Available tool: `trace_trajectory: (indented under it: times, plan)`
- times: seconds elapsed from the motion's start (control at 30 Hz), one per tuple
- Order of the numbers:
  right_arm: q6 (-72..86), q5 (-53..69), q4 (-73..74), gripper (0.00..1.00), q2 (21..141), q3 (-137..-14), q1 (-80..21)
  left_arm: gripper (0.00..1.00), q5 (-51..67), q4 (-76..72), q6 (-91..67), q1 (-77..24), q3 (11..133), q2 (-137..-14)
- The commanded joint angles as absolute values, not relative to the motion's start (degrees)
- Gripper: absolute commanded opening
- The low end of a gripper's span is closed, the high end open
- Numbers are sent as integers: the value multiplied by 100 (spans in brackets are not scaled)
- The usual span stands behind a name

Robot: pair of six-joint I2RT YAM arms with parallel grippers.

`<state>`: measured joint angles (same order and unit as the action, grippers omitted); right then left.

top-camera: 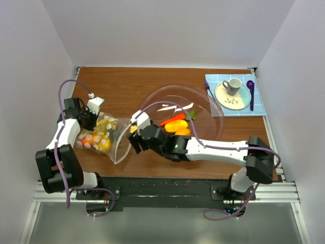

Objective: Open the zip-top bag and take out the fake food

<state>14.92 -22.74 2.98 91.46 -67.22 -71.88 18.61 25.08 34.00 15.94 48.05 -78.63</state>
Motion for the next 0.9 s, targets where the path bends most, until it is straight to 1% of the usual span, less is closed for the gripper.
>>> trace_trajectory:
  times: [0.0, 0.1, 0.13, 0.17, 0.2, 0.27, 0.3, 0.47, 0.53, 0.6, 0.67, 0.77, 0.83, 0.87]
  plan:
    - [1608, -2909, 703, 31, 8798, -6987, -6349, 0, 2434, 3058, 3270, 1450, 5150, -7507]
    - [1871, -3268, 1097, 27, 8850, -7040, -5768, 0, 2663, 3348, 3278, 1415, 5221, -7401]
    - [1933, -3496, 1412, 27, 8903, -7075, -5644, 0, 2707, 3418, 3278, 1415, 5212, -7339]
    - [2064, -3533, 1546, 32, 8973, -7101, -5512, 0, 2716, 3445, 3287, 1415, 5212, -7304]
    - [2100, -3603, 1677, 50, 9148, -7180, -5293, 0, 2733, 3463, 3313, 1415, 5203, -7269]
    - [2144, -3883, 2003, 77, 9298, -7233, -5195, 0, 2751, 3481, 3322, 1415, 5177, -7260]
    - [2153, -3946, 2039, 98, 9360, -7233, -5194, 0, 2742, 3472, 3340, 1415, 5159, -7268]
    - [2136, -4095, 1723, 99, 9053, -6970, -5325, 0, 2488, 3235, 3384, 1415, 5054, -7426]
    - [1778, -4262, 1451, 99, 8895, -6952, -5518, 0, 2400, 3077, 3384, 1415, 4992, -7514]
    - [1504, -4734, 1372, 99, 8894, -7110, -6001, 0, 2338, 2893, 3392, 1415, 4922, -7602]
    - [1109, -4921, 1319, 99, 8956, -7311, -6518, 0, 2285, 2787, 3384, 1415, 4896, -7725]
    - [792, -4791, 968, 99, 9026, -7269, -7134, 0, 2154, 2567, 3358, 1415, 4834, -7909]
    - [774, -4396, 722, 99, 9166, -7199, -7460, 0, 2127, 2479, 3357, 1415, 4808, -8015]
    - [765, -4290, 608, 96, 9254, -7094, -7558, 0, 2110, 2452, 3340, 1398, 4782, -8077]
